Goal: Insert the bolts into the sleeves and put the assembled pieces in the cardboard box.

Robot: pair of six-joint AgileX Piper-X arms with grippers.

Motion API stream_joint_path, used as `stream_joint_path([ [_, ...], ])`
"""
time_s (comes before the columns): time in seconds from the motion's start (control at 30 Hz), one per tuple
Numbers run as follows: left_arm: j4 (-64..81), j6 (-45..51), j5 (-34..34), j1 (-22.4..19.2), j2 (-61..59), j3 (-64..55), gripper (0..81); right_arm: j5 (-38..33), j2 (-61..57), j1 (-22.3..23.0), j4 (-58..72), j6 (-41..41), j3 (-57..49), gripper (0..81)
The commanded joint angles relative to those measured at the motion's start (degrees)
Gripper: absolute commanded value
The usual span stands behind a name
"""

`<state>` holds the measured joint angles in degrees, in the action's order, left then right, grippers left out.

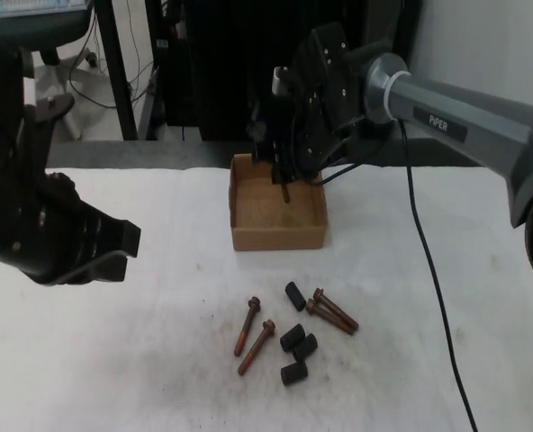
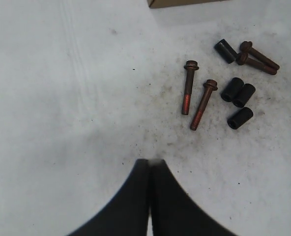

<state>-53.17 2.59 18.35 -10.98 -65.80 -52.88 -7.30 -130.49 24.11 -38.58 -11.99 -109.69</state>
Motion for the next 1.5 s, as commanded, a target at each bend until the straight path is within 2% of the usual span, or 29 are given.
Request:
stream_joint_path([
  [0.0, 0.3, -0.1, -0.3, 0.0, 0.6, -0.3, 0.3, -1.9, 0.5, -0.2, 1.5, 3.7, -0.9, 5.5],
  [0.1, 0.2, -0.1, -0.2, 0.0, 0.6, -0.3, 0.3, -5.3, 0.5, -0.2, 1.6, 3.6, -0.9, 25.3],
  [0.17, 0.2, -0.1, 0.5, 0.0, 0.6, -0.3, 0.3, -5.1, 0.5, -0.2, 1.2, 2.6, -0.9, 35.4],
  [0.2, 0.2, -0.1, 1.0, 0.0, 0.6, -0.3, 0.3, -5.1, 0.5, -0.2, 1.1, 2.1, -0.9, 37.0],
  [0.33, -0.2, -0.1, 2.0, 0.0, 0.6, -0.3, 0.3, -5.0, 0.7, -0.2, 1.1, 2.1, -0.9, 28.3],
  [0.4, -0.5, -0.1, 2.0, 0.0, 0.6, -0.3, 0.3, -5.0, 1.1, -0.2, 1.1, 2.1, -0.9, 19.3],
  [0.5, -0.7, -0.1, 3.2, 0.0, 0.6, -0.3, 0.3, -4.8, 2.5, -0.2, -2.1, 2.1, -0.9, 0.8],
  [0.6, -0.7, -1.0, 6.7, -0.2, 0.6, -0.3, 0.3, -3.3, 4.9, -0.2, -7.6, 4.2, -0.9, 0.8],
  [0.7, -0.3, -2.6, 4.2, -1.8, 0.6, -0.3, 0.3, -3.8, 7.8, -0.4, -13.9, 5.6, -0.9, 0.8],
  [0.8, 1.4, -2.6, 2.3, -4.9, 0.0, -0.3, 0.3, -13.6, 11.9, -1.0, -15.0, 4.8, 0.7, 0.8],
  [0.87, 3.4, -2.6, -1.0, -7.4, -0.9, -0.3, 0.3, -15.9, 15.6, -1.5, -15.7, 4.2, 2.8, 0.8],
  [1.0, 9.3, -1.3, -8.8, -12.4, -4.1, -0.3, 0.3, -10.1, 24.6, -1.5, -18.3, 6.8, 9.1, 0.8],
  [1.23, 23.3, 1.1, -13.5, -19.5, -12.0, -0.3, 0.3, -7.5, 45.5, -1.6, -18.5, 9.0, 26.5, 0.8],
  [1.33, 26.9, 1.1, -17.8, -21.4, -16.1, -0.3, 0.3, -5.6, 54.6, -1.6, -17.8, 7.0, 33.5, 0.8],
  [1.47, 25.6, 1.1, -17.9, -22.3, -22.3, -1.5, 0.3, -4.6, 65.1, -1.6, -17.8, 6.5, 41.0, 0.8],
])
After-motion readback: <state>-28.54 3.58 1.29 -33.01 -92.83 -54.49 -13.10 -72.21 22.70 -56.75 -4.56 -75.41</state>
